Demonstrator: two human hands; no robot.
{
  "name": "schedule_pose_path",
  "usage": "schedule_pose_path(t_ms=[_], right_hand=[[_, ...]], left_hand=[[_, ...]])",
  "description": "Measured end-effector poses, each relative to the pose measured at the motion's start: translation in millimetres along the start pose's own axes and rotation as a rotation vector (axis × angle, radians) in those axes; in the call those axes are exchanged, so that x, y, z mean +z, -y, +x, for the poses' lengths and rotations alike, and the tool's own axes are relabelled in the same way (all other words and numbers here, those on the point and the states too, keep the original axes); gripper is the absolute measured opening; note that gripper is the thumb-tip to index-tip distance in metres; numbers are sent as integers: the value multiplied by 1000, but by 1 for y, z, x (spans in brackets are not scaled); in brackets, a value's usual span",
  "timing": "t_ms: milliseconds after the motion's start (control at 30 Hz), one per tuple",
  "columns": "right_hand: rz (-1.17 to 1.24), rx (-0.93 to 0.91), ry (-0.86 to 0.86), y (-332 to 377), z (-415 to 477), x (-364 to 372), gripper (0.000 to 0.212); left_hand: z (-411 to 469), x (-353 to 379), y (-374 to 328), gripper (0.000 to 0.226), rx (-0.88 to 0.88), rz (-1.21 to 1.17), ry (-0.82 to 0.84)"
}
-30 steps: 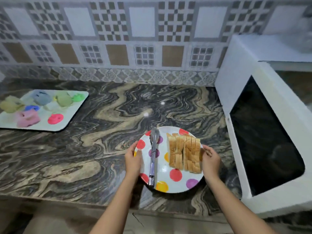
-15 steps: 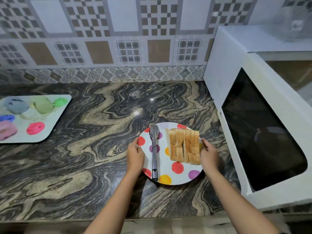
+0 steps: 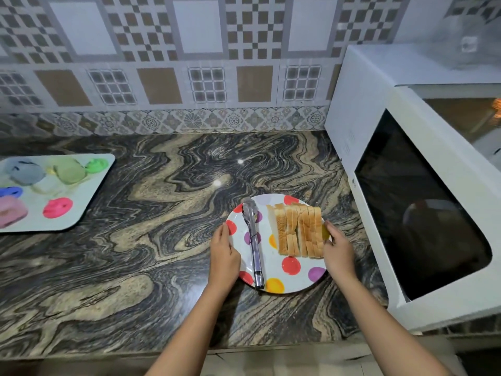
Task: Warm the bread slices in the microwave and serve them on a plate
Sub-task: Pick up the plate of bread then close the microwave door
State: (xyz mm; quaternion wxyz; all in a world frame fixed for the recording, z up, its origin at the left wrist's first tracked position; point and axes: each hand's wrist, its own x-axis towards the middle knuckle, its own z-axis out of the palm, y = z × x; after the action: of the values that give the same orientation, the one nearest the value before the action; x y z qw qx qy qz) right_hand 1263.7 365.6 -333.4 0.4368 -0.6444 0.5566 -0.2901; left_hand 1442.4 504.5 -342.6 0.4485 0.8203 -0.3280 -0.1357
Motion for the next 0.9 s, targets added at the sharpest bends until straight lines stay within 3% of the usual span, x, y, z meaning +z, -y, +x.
schedule_pose_path(t_ms=[100, 300, 400, 533, 600, 733, 900], right_hand=[[-98, -21, 49, -1, 0, -6, 47], [-47, 34, 161, -4, -20, -20, 46], [-47, 57, 218, -6, -43, -26, 52], [-76, -55, 203, 25, -90, -53, 45], [-81, -243, 96, 49, -119, -79, 37], [-85, -691, -275, 91, -159, -136, 27], [-246, -802, -551, 117, -165, -188, 26]], left_hand=[[-4, -5, 4, 50, -50, 62, -7], [-13, -16, 6, 42, -119, 63, 28], [-24, -22, -2, 53, -165, 6, 15], [-35, -25, -41, 39, -60, 22, -49], [-40, -23, -74, 36, 64, -40, -38], [-49, -16, -147, 27, 285, -211, 86], [-57, 4, -228, 25, 468, -316, 223]])
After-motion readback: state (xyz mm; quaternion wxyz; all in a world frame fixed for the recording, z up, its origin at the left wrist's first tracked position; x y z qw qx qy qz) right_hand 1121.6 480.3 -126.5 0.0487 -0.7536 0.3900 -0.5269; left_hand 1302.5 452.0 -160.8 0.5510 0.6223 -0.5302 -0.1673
